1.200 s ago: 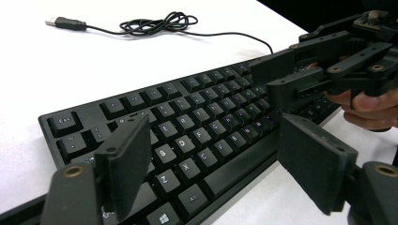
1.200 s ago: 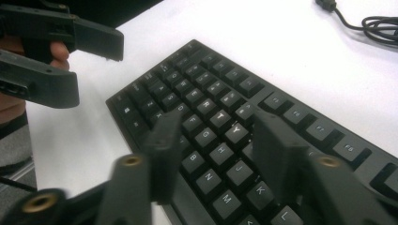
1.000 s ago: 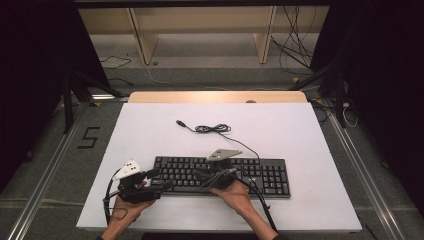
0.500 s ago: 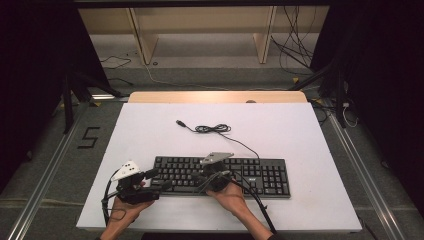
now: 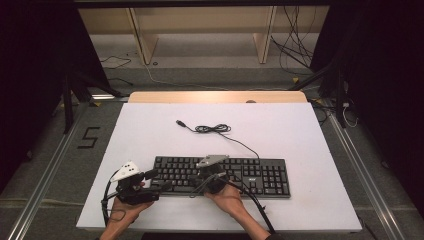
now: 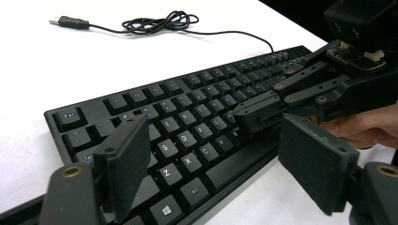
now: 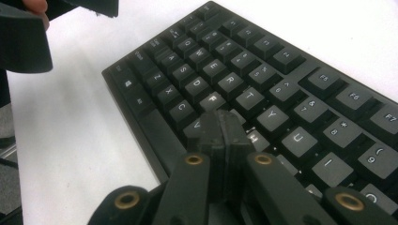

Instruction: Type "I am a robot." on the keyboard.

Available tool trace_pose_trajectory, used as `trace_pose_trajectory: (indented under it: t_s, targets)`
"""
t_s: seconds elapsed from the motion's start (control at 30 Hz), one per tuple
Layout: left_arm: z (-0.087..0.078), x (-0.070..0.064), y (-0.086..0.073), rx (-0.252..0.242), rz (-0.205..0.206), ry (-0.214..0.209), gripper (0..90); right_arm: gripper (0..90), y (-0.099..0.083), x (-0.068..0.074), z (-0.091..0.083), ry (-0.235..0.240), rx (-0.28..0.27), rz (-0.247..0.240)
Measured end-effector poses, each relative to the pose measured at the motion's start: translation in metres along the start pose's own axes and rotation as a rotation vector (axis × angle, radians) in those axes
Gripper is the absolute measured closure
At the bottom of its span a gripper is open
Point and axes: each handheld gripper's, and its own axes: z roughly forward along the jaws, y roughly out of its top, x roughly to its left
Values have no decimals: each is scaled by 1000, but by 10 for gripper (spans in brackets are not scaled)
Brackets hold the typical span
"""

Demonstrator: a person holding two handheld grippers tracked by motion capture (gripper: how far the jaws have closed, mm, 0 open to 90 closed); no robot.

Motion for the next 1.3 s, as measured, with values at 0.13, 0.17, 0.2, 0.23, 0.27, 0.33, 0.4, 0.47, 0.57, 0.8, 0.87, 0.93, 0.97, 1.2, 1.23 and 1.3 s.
trace_pose_trajectory:
  t_s: [0.13,0.17,0.2,0.23,0.27,0.33,0.4,0.47,0.57,0.8,0.87,0.93,0.97,1.2,1.23,1.3]
  targets:
    - [0,0,0,0,3,-1,246,900,-1,1,2,-1,9,-2]
    - [0,0,0,1,4,-2,245,900,-1,1,2,-1,11,-3]
    - [0,0,0,1,5,-2,243,900,-1,1,3,-1,13,-4]
    - [0,0,0,0,4,-2,242,900,-2,1,3,-3,14,-3]
    - [0,0,0,0,4,-3,241,900,-2,1,3,-2,13,-4]
    - [0,0,0,-1,5,-5,240,900,-2,1,3,-3,12,-8]
    - [0,0,0,-1,5,-5,238,900,-3,1,4,-2,17,-8]
    - [0,0,0,-3,6,-6,237,900,-5,1,6,-8,18,-15]
    - [0,0,0,-2,5,-6,236,900,-5,1,6,-9,16,-14]
    - [0,0,0,1,8,-1,236,900,-5,2,5,-11,17,-6]
    - [0,1,0,3,8,0,236,900,-5,2,4,-7,16,-3]
    - [0,1,0,3,8,1,236,897,-5,1,3,-3,12,7]
    - [0,1,0,2,9,2,236,876,-4,0,2,2,4,14]
    - [0,1,0,3,10,1,236,744,1,-8,-10,11,-41,48]
    - [1,1,0,3,11,0,235,726,1,-10,-12,14,-48,51]
    - [1,0,0,3,11,1,235,668,3,-12,-14,16,-59,60]
